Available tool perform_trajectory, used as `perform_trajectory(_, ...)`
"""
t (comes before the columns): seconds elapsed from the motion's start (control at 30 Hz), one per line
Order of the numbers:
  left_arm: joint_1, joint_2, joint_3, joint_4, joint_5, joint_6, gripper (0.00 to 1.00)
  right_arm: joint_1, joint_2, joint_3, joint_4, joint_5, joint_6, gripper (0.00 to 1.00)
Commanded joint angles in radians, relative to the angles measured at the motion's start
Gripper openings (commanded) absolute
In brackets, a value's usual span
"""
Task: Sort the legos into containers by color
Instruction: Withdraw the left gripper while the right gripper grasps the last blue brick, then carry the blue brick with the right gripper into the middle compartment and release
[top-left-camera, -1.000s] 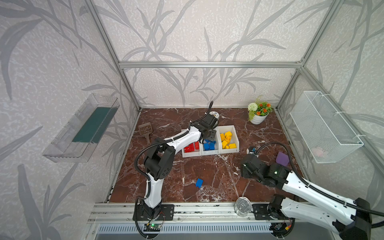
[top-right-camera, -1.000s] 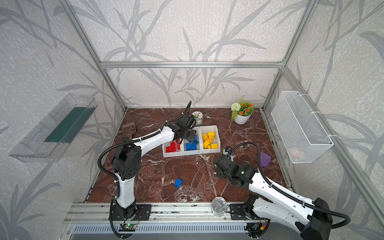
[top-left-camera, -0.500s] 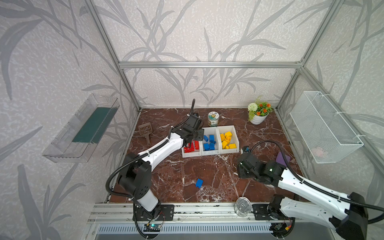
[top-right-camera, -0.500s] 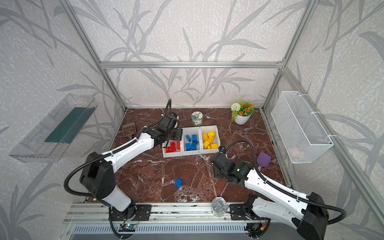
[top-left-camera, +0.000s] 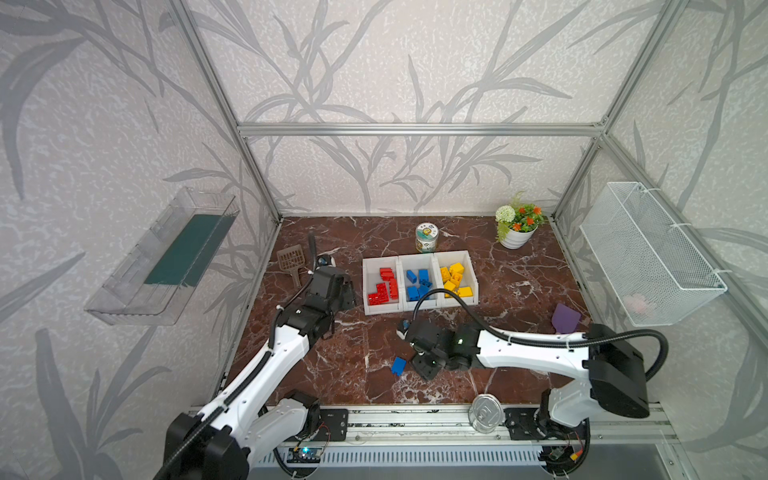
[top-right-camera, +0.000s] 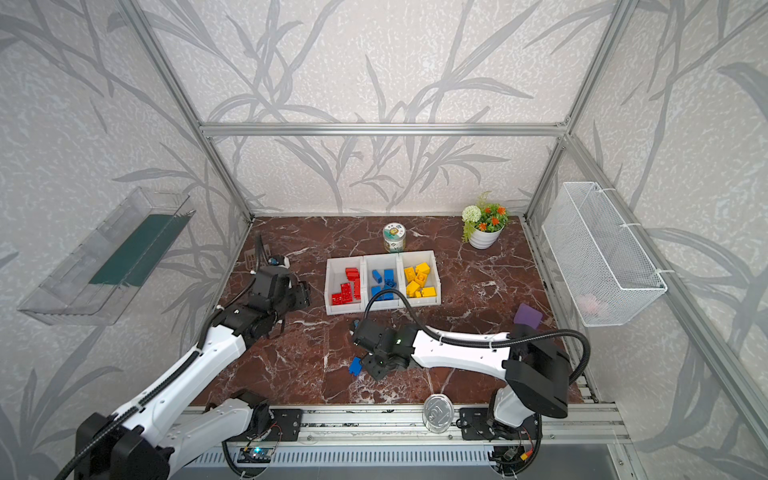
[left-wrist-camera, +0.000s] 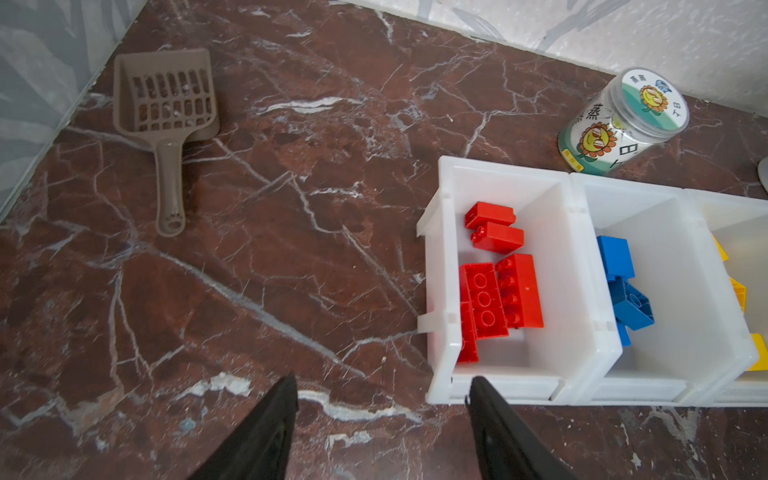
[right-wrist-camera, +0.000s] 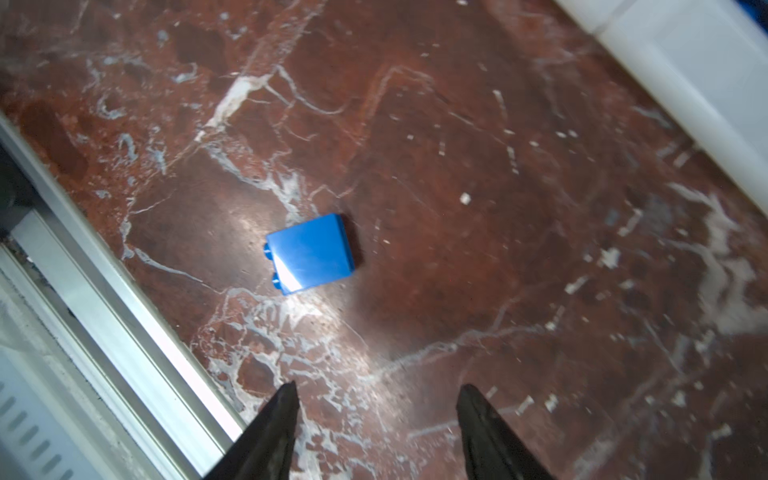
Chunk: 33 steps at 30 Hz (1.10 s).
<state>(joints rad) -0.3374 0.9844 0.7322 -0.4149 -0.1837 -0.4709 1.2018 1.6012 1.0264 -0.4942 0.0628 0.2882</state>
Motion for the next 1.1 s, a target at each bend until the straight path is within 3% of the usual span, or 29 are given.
perform_trajectory(0.0, 0.009, -0.062, -0.037, -0.025, -0.03, -0.062, 0.68, 0.024, 0.075, 0.078, 0.002, -0.042, -0.12, 0.62)
perform_trajectory(0.4, 0.012, -0.082, -0.071, -0.025, -0.02, -0.091, 0.68, 0.037, 0.283, 0.187, 0.006, -0.008, -0.15, 0.59)
perform_trajectory(0.87, 0.012, -0.096, -0.093, -0.02, -0.007, -0.119, 0.68, 0.042, 0.33, 0.204, 0.007, 0.026, -0.13, 0.32)
perform_trajectory(1.07, 0.012, -0.099, -0.093, -0.019, -0.005, -0.12, 0.68, 0.043, 0.32, 0.194, 0.02, 0.034, -0.122, 0.27)
